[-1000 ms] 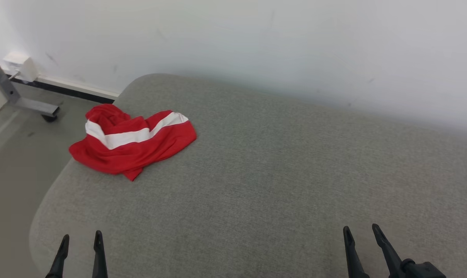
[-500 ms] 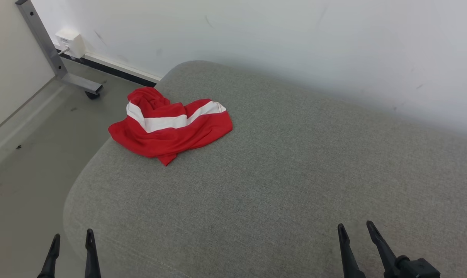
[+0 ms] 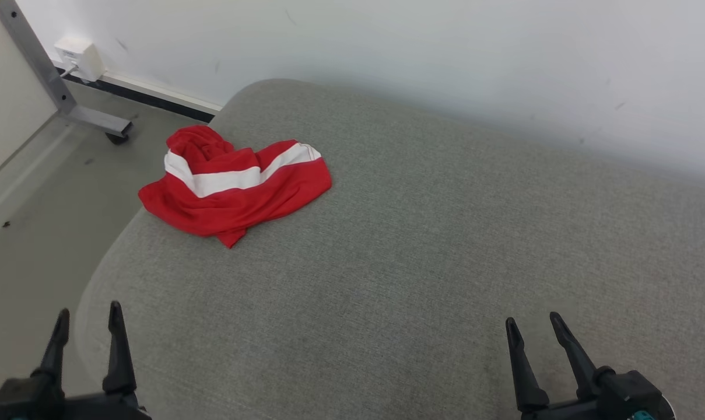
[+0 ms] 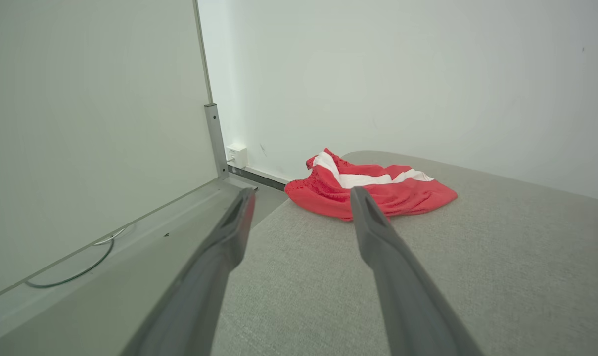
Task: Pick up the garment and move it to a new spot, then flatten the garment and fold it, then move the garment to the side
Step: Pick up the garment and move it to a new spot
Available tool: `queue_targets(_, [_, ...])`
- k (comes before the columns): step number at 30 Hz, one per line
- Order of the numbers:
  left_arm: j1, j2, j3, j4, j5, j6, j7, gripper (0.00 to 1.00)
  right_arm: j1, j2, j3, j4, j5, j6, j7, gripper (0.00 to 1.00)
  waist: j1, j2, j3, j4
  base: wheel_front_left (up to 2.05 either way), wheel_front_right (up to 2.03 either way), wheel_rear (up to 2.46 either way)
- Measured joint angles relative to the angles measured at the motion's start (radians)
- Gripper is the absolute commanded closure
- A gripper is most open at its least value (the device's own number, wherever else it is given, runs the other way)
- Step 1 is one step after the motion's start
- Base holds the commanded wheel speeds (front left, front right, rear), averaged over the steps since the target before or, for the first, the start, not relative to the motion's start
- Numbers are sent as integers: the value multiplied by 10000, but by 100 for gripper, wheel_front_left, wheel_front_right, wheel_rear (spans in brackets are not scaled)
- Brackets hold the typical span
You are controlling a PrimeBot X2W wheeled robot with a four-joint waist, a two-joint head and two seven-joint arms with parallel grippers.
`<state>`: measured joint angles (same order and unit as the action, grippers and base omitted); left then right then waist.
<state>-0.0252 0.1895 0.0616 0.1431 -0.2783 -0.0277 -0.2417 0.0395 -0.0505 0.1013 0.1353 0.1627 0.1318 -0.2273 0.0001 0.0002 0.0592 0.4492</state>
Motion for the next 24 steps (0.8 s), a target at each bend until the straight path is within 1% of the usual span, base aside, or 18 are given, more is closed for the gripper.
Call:
queue_targets(7, [-1659,466,186,136,-245,-150,353,0,-475,-4,-77,-219,-345,0,159,0,0,0,554,-569,0,0,0])
queue_targets(15, [-3875,1131,784,487,-692,-33,604,0,-1159,-176,-301,-642,-523,0,293,0,2,1,1621,-1433,0,0,0])
queue_targets(24, [-5786,2061,1235,1365,-947,-2,1035,0,-1678,-291,-416,-924,-593,0,232,0,2,1,2889,-2556,0,0,0])
